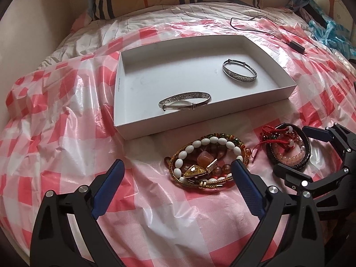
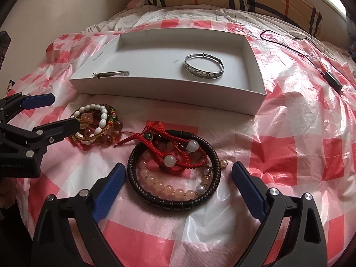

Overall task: Organize jewelry
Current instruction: 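Move the right gripper back over the black braided bracelet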

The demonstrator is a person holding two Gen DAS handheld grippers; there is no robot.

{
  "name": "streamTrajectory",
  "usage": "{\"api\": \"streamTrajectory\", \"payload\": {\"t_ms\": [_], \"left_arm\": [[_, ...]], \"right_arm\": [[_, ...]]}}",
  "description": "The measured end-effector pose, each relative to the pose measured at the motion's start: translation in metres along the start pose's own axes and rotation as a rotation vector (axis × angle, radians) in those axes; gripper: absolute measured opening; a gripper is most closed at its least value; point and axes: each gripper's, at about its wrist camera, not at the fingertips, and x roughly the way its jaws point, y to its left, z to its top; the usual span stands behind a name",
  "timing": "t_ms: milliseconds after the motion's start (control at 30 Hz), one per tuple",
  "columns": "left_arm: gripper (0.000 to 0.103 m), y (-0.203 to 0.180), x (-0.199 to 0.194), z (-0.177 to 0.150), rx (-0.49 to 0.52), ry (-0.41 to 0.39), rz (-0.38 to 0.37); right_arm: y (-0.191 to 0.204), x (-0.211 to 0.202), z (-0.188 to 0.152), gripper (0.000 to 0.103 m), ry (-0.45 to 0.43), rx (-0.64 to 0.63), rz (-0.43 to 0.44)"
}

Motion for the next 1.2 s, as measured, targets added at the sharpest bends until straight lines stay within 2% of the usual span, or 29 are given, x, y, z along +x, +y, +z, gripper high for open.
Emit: {"api": "streamTrajectory", "payload": {"t_ms": [467,600,767,867,967,1033,1100,1200], "left_arm": [[0.093,0.012,0.024,0.026,-0.164,0.022,0.114],[0.093,0.019,0.028,0.033,-0.213,0.005,0.161],[0.093,0.021,0.031,0.04,-0.249,-0.013,0.185],[0.093,0.02,0.033,0.042,-0.259,-0.013,0.174],[0.093,0.016,0.018,0.042,-0.276,-0.092,0.157],[0.093,0.012,0.012,0.043,-0.257,-0.124,0.175],[0.094,0.01,0.015,0.042,-0.238,-0.11,0.192],[0.094,0.011,0.022,0.041,-0.248,-0.069,0.166]], "right_arm": [[-0.011,0.0,-0.003,0.096,-0.019,0.054,0.044],[-0.015,0.0,-0.003,0.096,-0.027,0.074,0.069],[-0.018,0.0,-0.003,0.096,-0.034,0.084,0.084],[-0.017,0.0,-0.004,0.096,-0.034,0.083,0.083],[-0.017,0.0,-0.004,0.096,-0.035,0.085,0.085],[-0.017,0.0,-0.004,0.096,-0.035,0.085,0.084],[-0.018,0.0,-0.004,0.096,-0.035,0.084,0.084],[-0.018,0.0,-0.004,0.096,-0.035,0.084,0.084]]}}
